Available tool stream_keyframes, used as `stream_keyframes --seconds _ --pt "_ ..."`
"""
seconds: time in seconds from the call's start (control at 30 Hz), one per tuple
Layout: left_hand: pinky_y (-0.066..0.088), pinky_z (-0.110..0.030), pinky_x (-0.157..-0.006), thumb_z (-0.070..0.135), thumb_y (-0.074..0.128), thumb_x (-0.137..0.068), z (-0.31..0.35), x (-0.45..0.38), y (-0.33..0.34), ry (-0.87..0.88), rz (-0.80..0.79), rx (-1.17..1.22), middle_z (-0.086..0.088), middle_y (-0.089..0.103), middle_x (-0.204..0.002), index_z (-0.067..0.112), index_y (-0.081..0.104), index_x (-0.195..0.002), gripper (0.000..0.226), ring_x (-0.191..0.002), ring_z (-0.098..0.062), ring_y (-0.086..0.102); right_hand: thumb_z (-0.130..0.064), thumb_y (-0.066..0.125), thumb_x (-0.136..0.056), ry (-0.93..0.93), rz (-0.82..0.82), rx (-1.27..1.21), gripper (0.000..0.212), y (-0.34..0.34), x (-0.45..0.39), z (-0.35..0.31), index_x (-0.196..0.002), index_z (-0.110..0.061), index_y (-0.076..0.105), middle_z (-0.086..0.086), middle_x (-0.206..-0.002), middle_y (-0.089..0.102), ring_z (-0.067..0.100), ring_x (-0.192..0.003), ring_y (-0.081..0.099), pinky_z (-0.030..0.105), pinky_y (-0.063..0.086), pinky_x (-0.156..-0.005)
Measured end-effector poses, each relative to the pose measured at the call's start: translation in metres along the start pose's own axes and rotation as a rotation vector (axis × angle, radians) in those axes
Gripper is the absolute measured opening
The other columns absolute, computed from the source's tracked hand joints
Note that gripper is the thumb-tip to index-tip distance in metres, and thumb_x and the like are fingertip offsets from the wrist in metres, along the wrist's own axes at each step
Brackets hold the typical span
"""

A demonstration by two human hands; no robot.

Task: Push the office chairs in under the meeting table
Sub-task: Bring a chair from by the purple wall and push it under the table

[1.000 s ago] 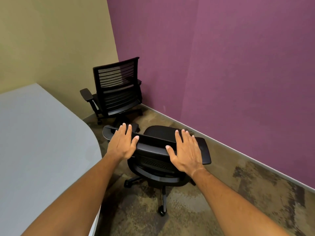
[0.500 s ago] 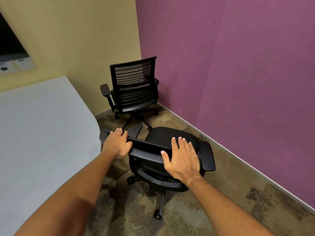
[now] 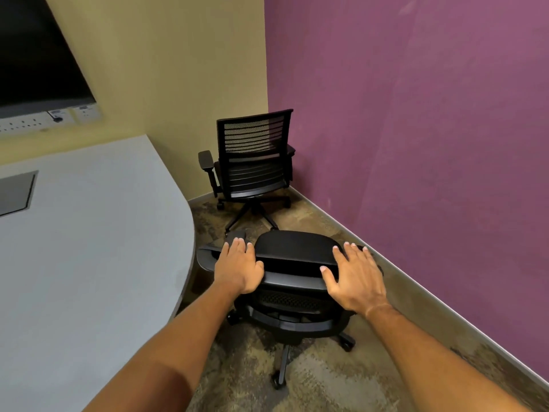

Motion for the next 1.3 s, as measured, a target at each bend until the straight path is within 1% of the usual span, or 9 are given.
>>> stream_keyframes --seconds 0.1,0.2,0.37,0.57,0.77,0.83,0.93,1.0,1.3 --pt "0.002 -0.042 -0.121 0.042 0.02 -0.097 0.007 0.013 0.004 0.005 -0.016 -0.006 -0.017 0.013 -0.16 0.004 0.016 -0.152 0.067 -0.149 -0.026 0.004 -0.061 0.027 -0.091 -0.041 0.003 0.007 0.074 -0.003 0.005 0.006 -0.148 -0.014 0.035 0.016 -0.155 0.033 0.027 -0.145 0.025 0.042 0.01 -0.122" --pt "0.0 -0.041 -0.121 0.046 0.02 -0.097 0.009 0.021 0.011 0.001 -0.076 0.006 -0.017 0.007 -0.162 0.002 0.007 -0.153 0.072 -0.15 -0.025 0.0 -0.06 0.03 -0.091 -0.094 0.013 0.017 0.073 -0.005 0.008 0.009 -0.147 -0.014 0.037 0.014 -0.154 0.035 0.026 -0.144 0.027 0.041 0.012 -0.122" --pt "0.005 -0.04 -0.121 0.056 0.02 -0.095 0.002 0.028 0.02 -0.037 -0.142 0.048 -0.017 0.007 -0.162 0.005 0.001 -0.154 0.08 -0.149 -0.025 0.002 -0.06 0.033 -0.093 -0.187 -0.012 0.009 0.072 -0.004 -0.001 0.011 -0.149 -0.015 0.033 0.01 -0.155 0.033 0.022 -0.145 0.025 0.038 0.011 -0.122" --pt "0.029 -0.044 -0.113 0.072 0.025 -0.086 -0.017 0.016 0.018 -0.204 -0.155 0.036 -0.018 0.018 -0.158 0.011 0.008 -0.154 0.094 -0.144 -0.032 0.024 -0.057 0.035 -0.095 -0.315 -0.042 -0.028 0.068 -0.004 -0.033 0.021 -0.15 -0.017 0.029 0.006 -0.157 0.03 0.018 -0.146 0.023 0.034 0.008 -0.12" --pt "0.037 -0.044 -0.105 0.089 0.019 -0.073 -0.002 0.001 0.019 -0.315 -0.203 0.062 -0.014 0.02 -0.159 0.016 0.008 -0.155 0.11 -0.14 -0.032 0.033 -0.05 0.034 -0.098 -0.429 -0.086 -0.037 0.062 -0.001 -0.078 0.04 -0.15 -0.018 0.029 0.003 -0.156 0.033 0.015 -0.145 0.024 0.033 0.008 -0.121" --pt "0.039 -0.043 -0.103 0.088 0.017 -0.074 -0.001 -0.002 0.018 -0.363 -0.192 0.071 -0.013 0.026 -0.157 0.015 0.013 -0.154 0.108 -0.138 -0.032 0.036 -0.047 0.034 -0.099 -0.457 -0.095 -0.043 0.059 0.002 -0.092 0.042 -0.15 -0.018 0.031 0.002 -0.155 0.036 0.015 -0.144 0.027 0.034 0.009 -0.122" --pt "0.044 -0.042 -0.095 0.076 0.021 -0.082 0.0 -0.002 0.017 -0.41 -0.168 0.057 -0.014 0.041 -0.145 0.011 0.032 -0.145 0.091 -0.126 -0.032 0.047 -0.043 0.035 -0.099 -0.473 -0.101 -0.053 0.055 0.007 -0.109 0.041 -0.148 -0.018 0.035 0.002 -0.153 0.039 0.014 -0.143 0.029 0.034 0.01 -0.121" --pt "0.044 -0.042 -0.093 0.07 0.02 -0.082 0.001 -0.001 0.018 -0.456 -0.178 0.066 -0.016 0.045 -0.14 0.009 0.038 -0.14 0.086 -0.123 -0.032 0.049 -0.042 0.035 -0.099 -0.503 -0.103 -0.062 0.054 0.011 -0.123 0.039 -0.147 -0.018 0.036 0.002 -0.152 0.04 0.014 -0.143 0.03 0.034 0.01 -0.121" --pt "0.041 -0.041 -0.095 0.069 0.021 -0.086 -0.004 0.003 0.017 -0.57 -0.173 0.075 -0.018 0.04 -0.145 0.008 0.03 -0.147 0.086 -0.128 -0.032 0.045 -0.036 0.035 -0.1 -0.581 -0.113 -0.05 0.05 0.018 -0.153 0.024 -0.146 -0.017 0.038 0.003 -0.152 0.04 0.014 -0.143 0.03 0.033 0.008 -0.121"
Point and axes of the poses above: each hand's wrist, its own x-axis away from the middle knuckle, its own y-axis out of the palm, z = x × y, the point moved 10 cm from there along -x, towards the middle knuckle
